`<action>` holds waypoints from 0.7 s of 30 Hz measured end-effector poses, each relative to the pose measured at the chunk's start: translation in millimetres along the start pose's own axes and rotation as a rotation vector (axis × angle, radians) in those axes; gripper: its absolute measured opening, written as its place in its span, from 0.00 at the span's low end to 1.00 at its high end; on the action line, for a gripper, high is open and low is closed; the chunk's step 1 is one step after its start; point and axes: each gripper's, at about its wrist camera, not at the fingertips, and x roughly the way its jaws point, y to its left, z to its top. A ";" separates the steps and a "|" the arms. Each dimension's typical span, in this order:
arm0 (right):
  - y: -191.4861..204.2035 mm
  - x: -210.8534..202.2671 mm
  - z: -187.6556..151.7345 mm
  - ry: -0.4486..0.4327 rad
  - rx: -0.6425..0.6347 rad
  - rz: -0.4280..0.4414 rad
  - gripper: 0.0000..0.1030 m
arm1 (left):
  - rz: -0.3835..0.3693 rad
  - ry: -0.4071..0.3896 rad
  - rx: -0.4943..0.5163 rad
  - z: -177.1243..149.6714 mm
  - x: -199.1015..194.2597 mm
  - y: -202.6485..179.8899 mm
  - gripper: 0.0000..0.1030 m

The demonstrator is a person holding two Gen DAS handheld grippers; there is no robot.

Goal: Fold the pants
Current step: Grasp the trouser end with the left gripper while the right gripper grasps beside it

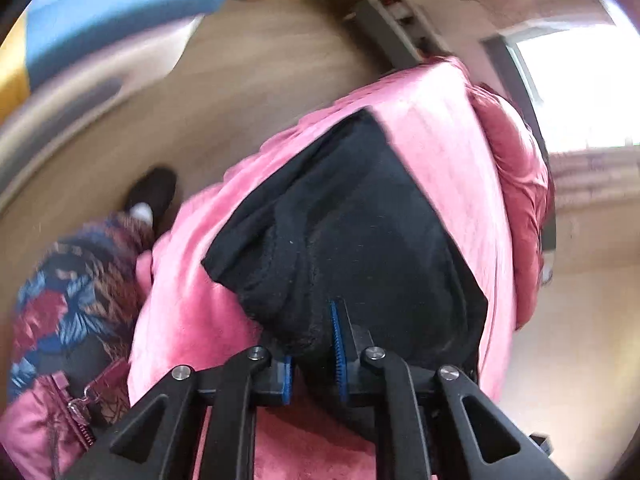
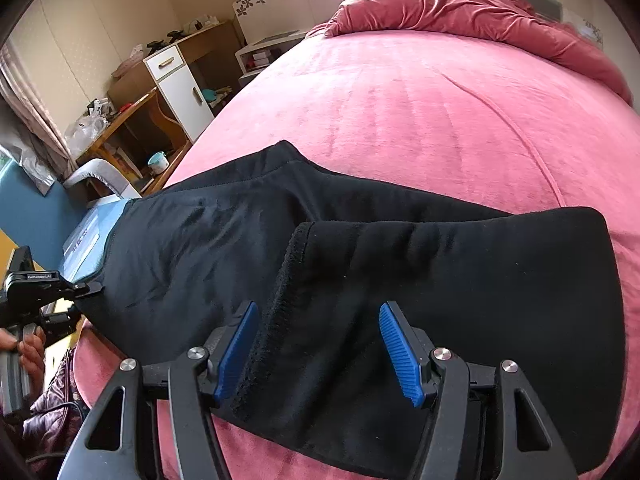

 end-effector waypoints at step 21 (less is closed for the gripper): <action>102.9 21.2 89.8 0.161 -0.083 0.708 0.75 | -0.204 -0.029 0.835 -72.5 -0.8 -155.0 0.14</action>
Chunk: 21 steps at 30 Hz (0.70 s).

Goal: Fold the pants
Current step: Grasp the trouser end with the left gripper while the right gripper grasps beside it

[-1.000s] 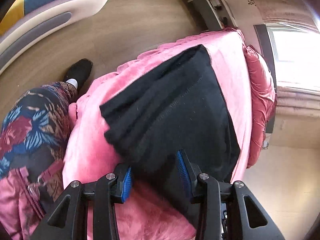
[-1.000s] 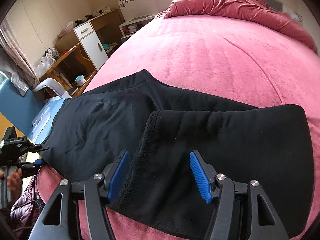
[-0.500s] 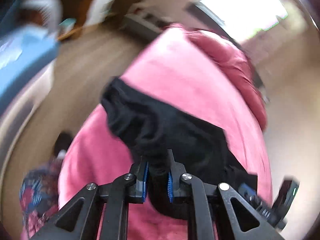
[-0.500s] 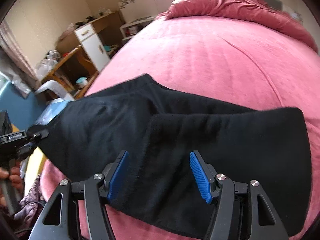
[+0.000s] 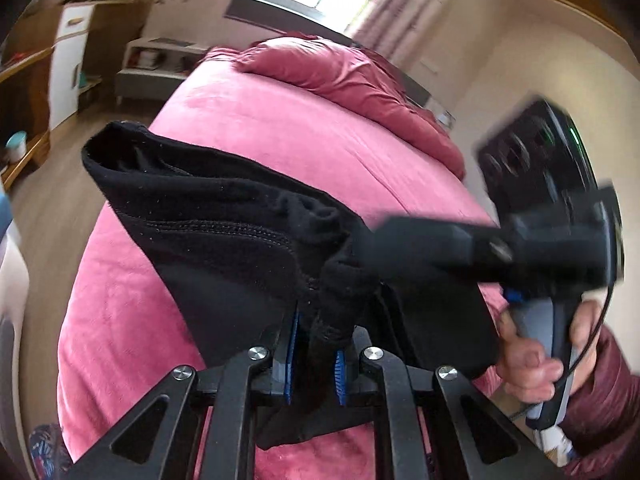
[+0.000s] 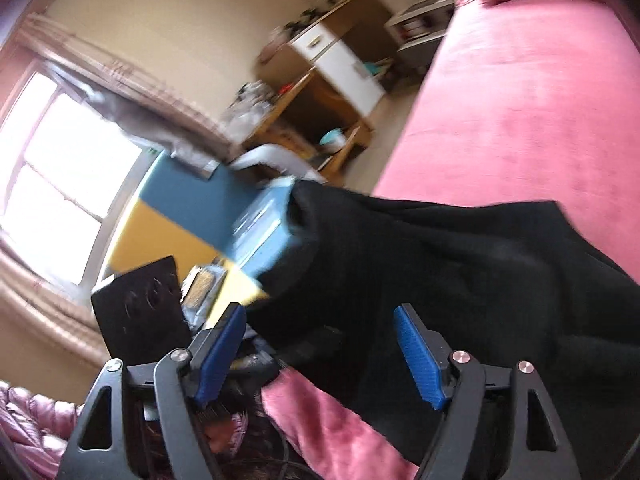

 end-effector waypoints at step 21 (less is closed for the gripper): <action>-12.7 -63.8 -19.4 -0.130 0.059 -0.106 0.21 | -0.233 0.040 -0.316 5.3 -5.3 63.8 0.31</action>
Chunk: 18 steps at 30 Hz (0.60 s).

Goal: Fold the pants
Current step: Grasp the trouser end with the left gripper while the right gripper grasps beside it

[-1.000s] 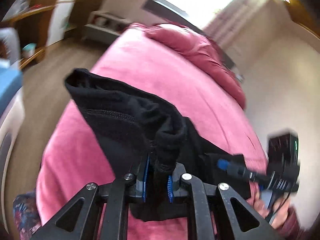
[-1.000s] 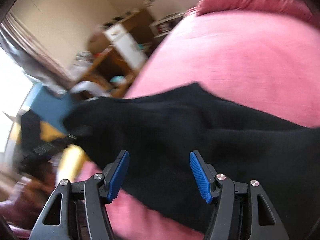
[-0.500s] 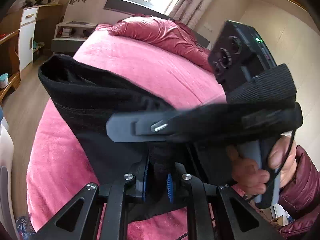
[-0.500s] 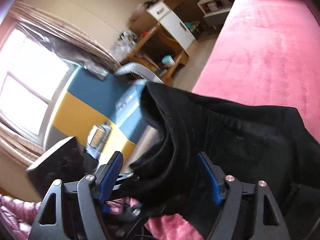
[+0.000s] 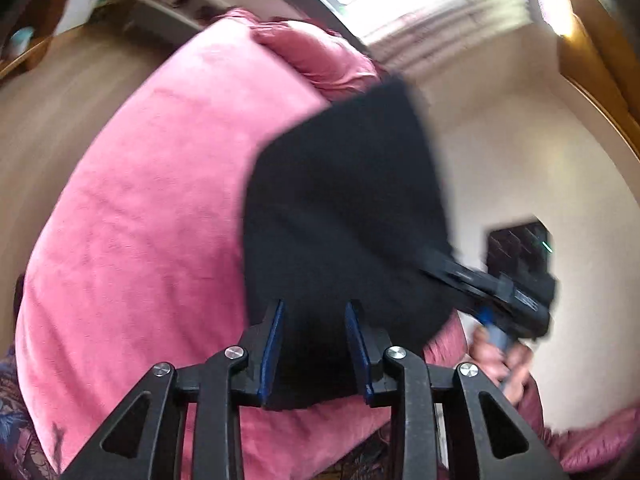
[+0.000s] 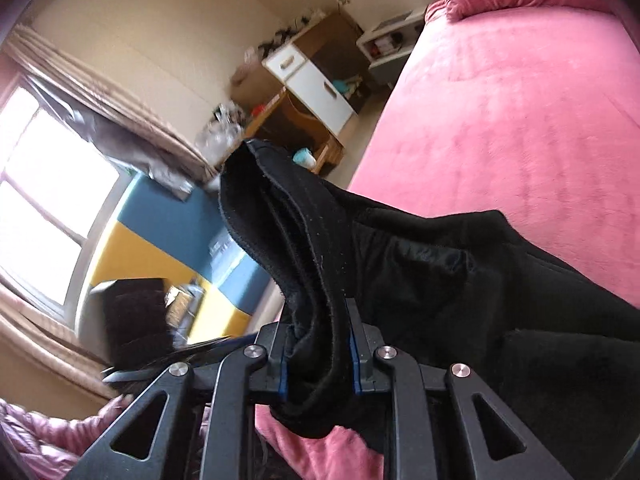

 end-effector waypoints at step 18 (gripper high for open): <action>-38.7 -165.1 -76.1 -0.312 0.218 -0.140 0.21 | 0.057 0.166 0.307 -16.9 95.8 -86.2 0.34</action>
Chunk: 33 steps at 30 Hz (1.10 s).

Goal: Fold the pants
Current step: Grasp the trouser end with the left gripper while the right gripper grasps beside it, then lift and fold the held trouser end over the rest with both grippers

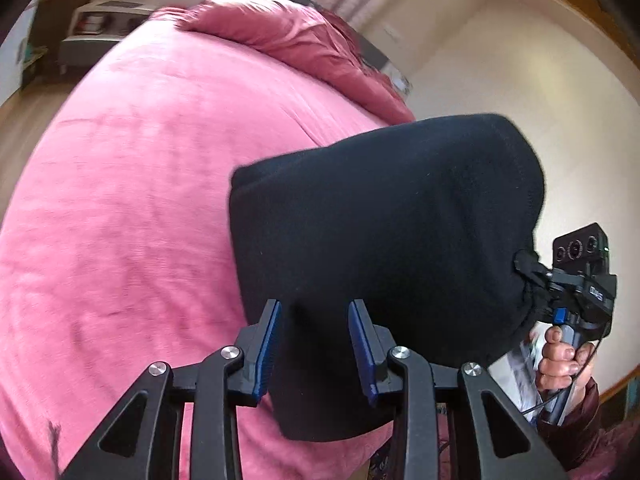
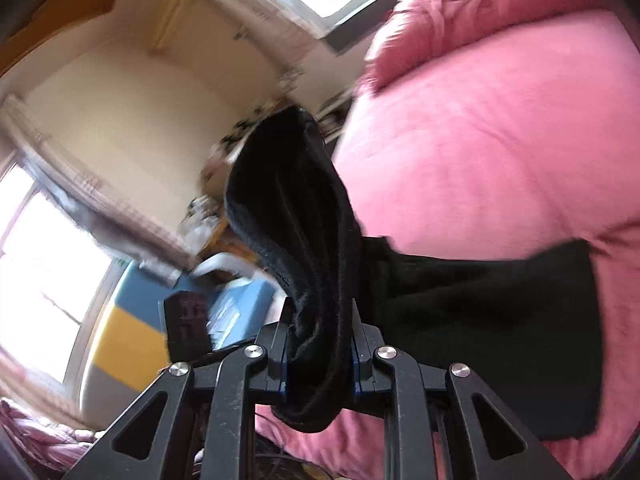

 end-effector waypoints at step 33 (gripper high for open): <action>-84.6 -40.2 -72.6 0.017 0.263 -0.209 0.28 | -0.057 0.202 0.129 -29.8 69.2 -62.1 0.34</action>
